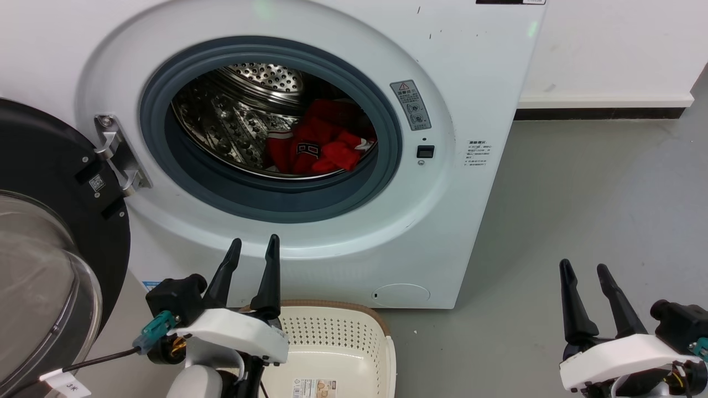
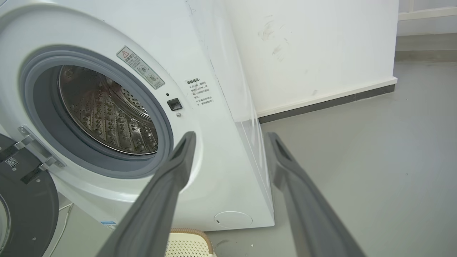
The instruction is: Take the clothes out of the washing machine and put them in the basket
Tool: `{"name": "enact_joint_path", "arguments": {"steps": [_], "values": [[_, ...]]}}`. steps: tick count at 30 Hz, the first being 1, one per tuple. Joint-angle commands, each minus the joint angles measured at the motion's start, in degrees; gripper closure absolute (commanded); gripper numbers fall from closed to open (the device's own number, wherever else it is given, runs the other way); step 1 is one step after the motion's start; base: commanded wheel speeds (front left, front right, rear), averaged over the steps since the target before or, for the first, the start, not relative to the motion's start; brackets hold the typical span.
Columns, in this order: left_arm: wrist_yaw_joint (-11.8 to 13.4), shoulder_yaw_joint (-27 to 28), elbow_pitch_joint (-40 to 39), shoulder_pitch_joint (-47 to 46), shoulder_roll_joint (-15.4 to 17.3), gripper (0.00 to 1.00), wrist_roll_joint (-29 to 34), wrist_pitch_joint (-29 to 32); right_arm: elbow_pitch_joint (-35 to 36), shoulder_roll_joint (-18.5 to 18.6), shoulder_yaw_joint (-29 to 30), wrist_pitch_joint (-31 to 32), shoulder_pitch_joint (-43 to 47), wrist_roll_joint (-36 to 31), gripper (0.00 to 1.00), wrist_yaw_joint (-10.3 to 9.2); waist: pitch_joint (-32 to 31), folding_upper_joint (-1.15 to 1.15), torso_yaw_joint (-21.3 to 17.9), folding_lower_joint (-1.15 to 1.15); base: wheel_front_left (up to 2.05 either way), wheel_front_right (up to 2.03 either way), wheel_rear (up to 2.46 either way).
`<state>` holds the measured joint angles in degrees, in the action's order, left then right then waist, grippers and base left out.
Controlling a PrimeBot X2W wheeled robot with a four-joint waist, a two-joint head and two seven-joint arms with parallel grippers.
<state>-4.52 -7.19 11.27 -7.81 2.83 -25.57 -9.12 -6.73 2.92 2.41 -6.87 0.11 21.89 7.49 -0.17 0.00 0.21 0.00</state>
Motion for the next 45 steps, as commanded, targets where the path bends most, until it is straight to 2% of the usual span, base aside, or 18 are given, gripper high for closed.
{"name": "enact_joint_path", "arguments": {"steps": [1, 16, 26, 45], "values": [[0.20, -0.61, -0.24, -1.51, 0.13, 0.00, 2.16, -0.63, 0.83, -0.01, -0.15, -0.49, 0.42, -2.07, 0.00, 0.01, 0.01, 0.00, 0.02, 0.00, 0.00, 0.00, 0.00], [2.43, -1.77, 0.03, -1.69, 0.62, 0.00, 9.98, -2.48, 1.56, -0.03, -0.38, -1.62, 1.08, -10.46, 0.00, 0.00, -0.08, 0.00, 0.24, 0.00, 0.00, 0.00, 0.00], [3.08, -2.66, 0.49, -1.46, 1.25, 0.00, 14.94, -3.72, 2.16, -0.05, -0.43, -2.18, 1.67, -16.19, 0.00, 0.00, -0.19, 0.00, 0.45, 0.00, 0.00, 0.00, 0.00], [4.76, -1.36, 3.04, -1.09, 1.24, 0.00, 21.57, -5.78, 2.51, -0.08, 0.45, -2.93, 2.40, -24.57, 0.00, -0.01, -0.22, 0.00, 0.81, 0.00, 0.00, 0.00, 0.00]]}}
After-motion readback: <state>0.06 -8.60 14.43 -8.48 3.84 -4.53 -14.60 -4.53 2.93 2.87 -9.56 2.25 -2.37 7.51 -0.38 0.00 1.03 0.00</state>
